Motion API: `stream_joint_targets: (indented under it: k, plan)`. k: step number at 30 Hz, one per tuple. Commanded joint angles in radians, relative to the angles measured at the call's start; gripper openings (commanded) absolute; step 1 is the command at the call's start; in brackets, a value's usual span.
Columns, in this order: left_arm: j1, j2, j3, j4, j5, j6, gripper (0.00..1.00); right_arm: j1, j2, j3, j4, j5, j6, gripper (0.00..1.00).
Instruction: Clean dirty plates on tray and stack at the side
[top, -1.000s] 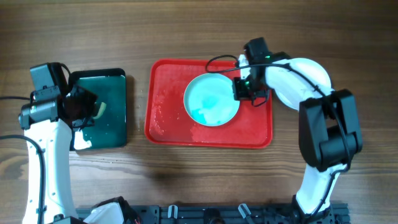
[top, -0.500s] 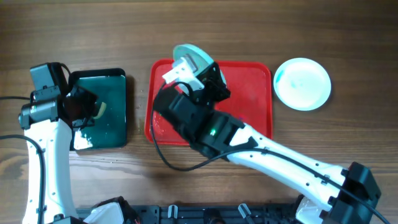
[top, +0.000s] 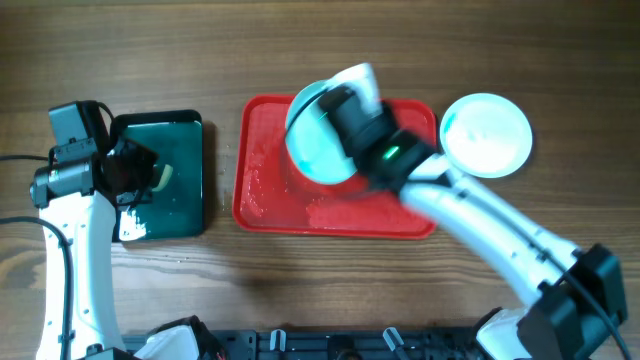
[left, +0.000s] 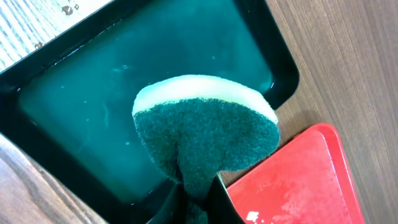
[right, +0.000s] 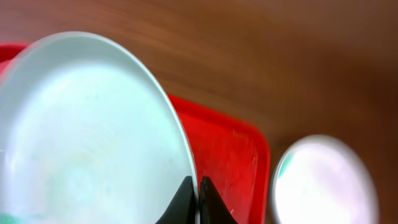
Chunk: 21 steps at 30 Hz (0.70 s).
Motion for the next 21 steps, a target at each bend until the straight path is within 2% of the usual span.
stream_joint_targets:
  k: [1, 3, 5, 8, 14, 15, 16, 17, 19, 21]
  plan:
    - [0.000, 0.004, -0.006, -0.001, 0.005, -0.009, 0.04, -0.316, -0.002, 0.001, -0.047, -0.391, 0.224, 0.04]
    - [0.000, 0.004, -0.006, -0.001, 0.005, -0.009, 0.04, -0.571, -0.002, 0.001, -0.087, -0.531, 0.220, 0.04]
    - [0.000, 0.004, -0.006, -0.001, 0.005, -0.009, 0.04, -0.742, -0.002, -0.010, -0.105, -0.561, 0.219, 0.04]
    - [0.000, 0.004, -0.006, 0.003, 0.005, -0.009, 0.04, -0.907, -0.002, -0.085, -0.069, -0.560, 0.219, 0.04]
    - [0.000, 0.004, -0.006, 0.003, 0.005, -0.009, 0.04, -0.944, 0.002, -0.272, 0.122, -0.475, 0.255, 0.06]
    - [0.000, 0.004, -0.006, 0.003, 0.005, -0.009, 0.04, -0.944, 0.002, -0.281, 0.142, -0.490, 0.245, 0.21]
    - [0.000, 0.004, -0.006, 0.004, 0.005, -0.009, 0.04, -0.944, 0.002, -0.283, 0.147, -0.526, 0.240, 0.43]
    - [0.000, 0.004, -0.006, 0.007, 0.005, -0.009, 0.04, -0.944, 0.002, -0.283, 0.150, -0.567, 0.222, 0.59]
    - [0.000, 0.004, -0.006, 0.008, 0.005, -0.009, 0.04, -0.943, 0.002, -0.283, 0.155, -0.665, 0.188, 0.62]
    - [0.000, 0.005, -0.006, 0.011, 0.005, -0.009, 0.04, -0.940, -0.008, -0.283, 0.138, -0.787, 0.196, 0.58]
